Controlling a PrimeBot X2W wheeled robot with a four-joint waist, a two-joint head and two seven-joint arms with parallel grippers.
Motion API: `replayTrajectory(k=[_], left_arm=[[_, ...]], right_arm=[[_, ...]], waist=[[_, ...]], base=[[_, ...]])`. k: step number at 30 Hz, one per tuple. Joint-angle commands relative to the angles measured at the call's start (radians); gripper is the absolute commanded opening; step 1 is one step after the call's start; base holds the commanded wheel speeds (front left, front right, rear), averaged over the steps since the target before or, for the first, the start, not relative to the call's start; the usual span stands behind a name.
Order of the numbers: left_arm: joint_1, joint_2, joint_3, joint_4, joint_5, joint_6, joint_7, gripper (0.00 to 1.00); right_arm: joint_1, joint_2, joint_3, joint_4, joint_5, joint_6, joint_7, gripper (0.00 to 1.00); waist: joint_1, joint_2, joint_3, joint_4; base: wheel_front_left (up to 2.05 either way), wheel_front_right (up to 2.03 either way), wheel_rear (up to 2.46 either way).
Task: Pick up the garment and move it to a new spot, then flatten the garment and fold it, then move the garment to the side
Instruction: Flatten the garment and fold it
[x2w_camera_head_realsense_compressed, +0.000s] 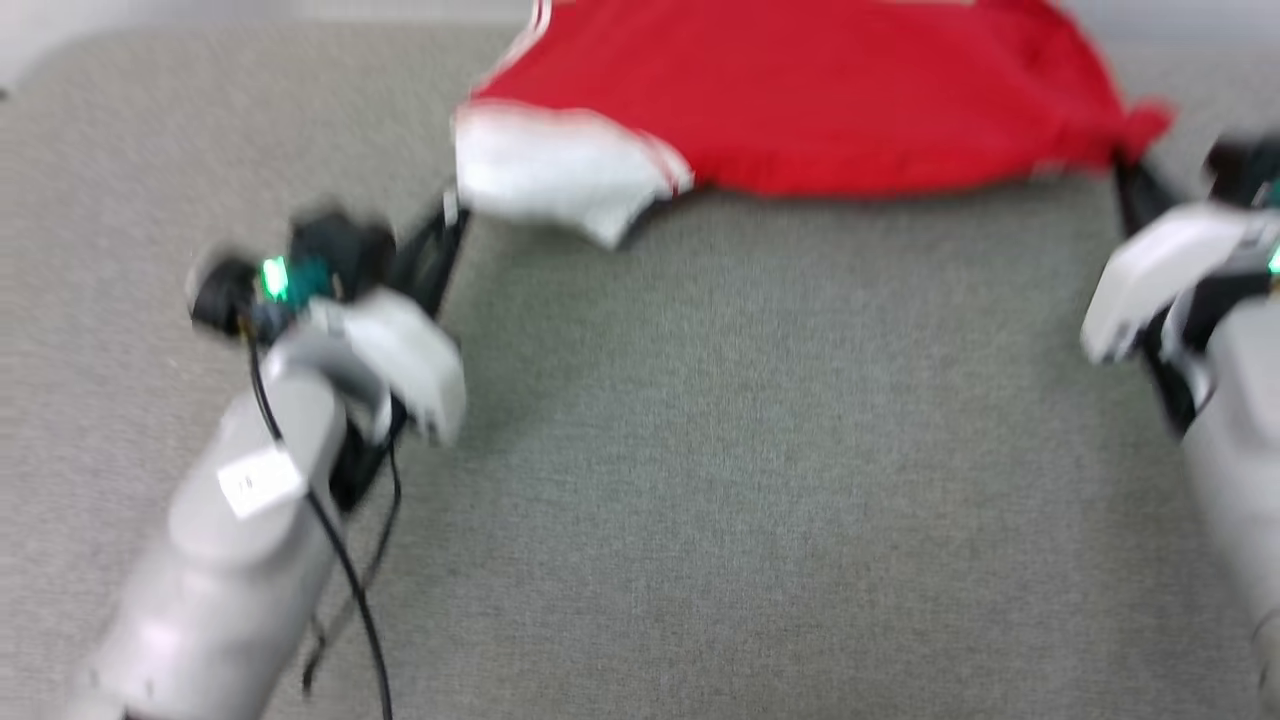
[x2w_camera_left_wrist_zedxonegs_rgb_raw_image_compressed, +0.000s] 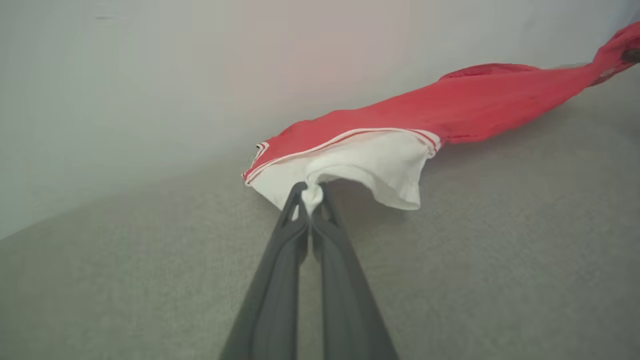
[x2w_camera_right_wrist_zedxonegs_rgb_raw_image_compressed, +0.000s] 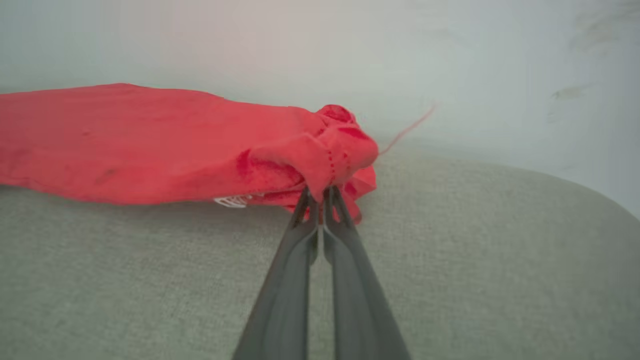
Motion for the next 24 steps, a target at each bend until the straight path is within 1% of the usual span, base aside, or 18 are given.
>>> replayTrajectory(k=[1, 5, 7, 9, 12, 15, 16, 18, 19, 20, 24], left_arm=[[0.054, 0.008, -0.012, -0.012, -0.011, -0.005, 0.011, 0.0], [0.194, 0.028, -0.034, -0.048, -0.039, -0.002, 0.04, 0.0], [0.256, 0.036, -0.039, -0.072, -0.055, 0.003, 0.056, 0.0], [0.308, 0.052, -0.041, -0.102, -0.066, 0.012, 0.072, 0.0], [0.381, 0.071, -0.04, -0.152, -0.083, 0.027, 0.092, 0.0], [0.444, 0.098, -0.042, -0.209, -0.094, 0.042, 0.117, 0.0], [0.444, 0.098, -0.042, -0.209, -0.094, 0.042, 0.117, 0.0], [0.499, 0.125, -0.043, -0.27, -0.106, 0.059, 0.149, 0.0], [0.517, 0.134, -0.044, -0.292, -0.11, 0.064, 0.16, 0.0], [0.517, 0.134, -0.044, -0.292, -0.11, 0.064, 0.16, 0.0], [0.594, 0.171, -0.056, -0.373, -0.131, 0.073, 0.216, 0.0]], right_arm=[[0.046, 0.012, 0.023, 0.001, 0.03, -0.002, -0.003, 0.0], [0.154, 0.016, 0.094, -0.022, 0.131, -0.002, 0.019, 0.0], [0.203, 0.008, 0.122, -0.045, 0.186, -0.002, 0.035, 0.0], [0.247, 0.005, 0.158, -0.079, 0.237, -0.002, 0.052, 0.0], [0.317, -0.001, 0.196, -0.15, 0.343, -0.002, 0.078, 0.0], [0.376, -0.038, 0.236, -0.219, 0.419, -0.002, 0.101, 0.0], [0.376, -0.038, 0.236, -0.219, 0.419, -0.002, 0.101, 0.0], [0.432, -0.07, 0.27, -0.268, 0.466, -0.002, 0.118, 0.0], [0.449, -0.084, 0.278, -0.278, 0.477, -0.002, 0.125, 0.0], [0.449, -0.084, 0.278, -0.278, 0.477, -0.002, 0.125, 0.0], [0.519, -0.134, 0.295, -0.303, 0.522, -0.002, 0.164, 0.0]], waist=[[0.0003, 0.0, -0.069, 0.006], [0.0003, 0.0, -0.122, 0.009], [0.0003, 0.0, -0.145, 0.013], [0.0003, 0.0, -0.162, 0.016], [0.0003, 0.0, -0.188, 0.024], [0.0003, 0.0, -0.214, 0.033], [0.0003, 0.0, -0.214, 0.033], [0.0003, 0.0, -0.242, 0.039], [0.0003, 0.0, -0.252, 0.041], [0.0003, 0.0, -0.252, 0.041], [0.0003, 0.0, -0.295, 0.047]], base=[[0.0, 0.0, 0.0], [0.0, 0.0, 0.0], [0.0, 0.0, 0.0], [0.0, 0.0, 0.0], [0.0, 0.0, 0.0], [0.0, 0.0, 0.0], [0.0, 0.0, 0.0], [0.0, 0.0, 0.0], [0.0, 0.0, 0.0], [0.0, 0.0, 0.0], [0.0, 0.0, 0.0]])
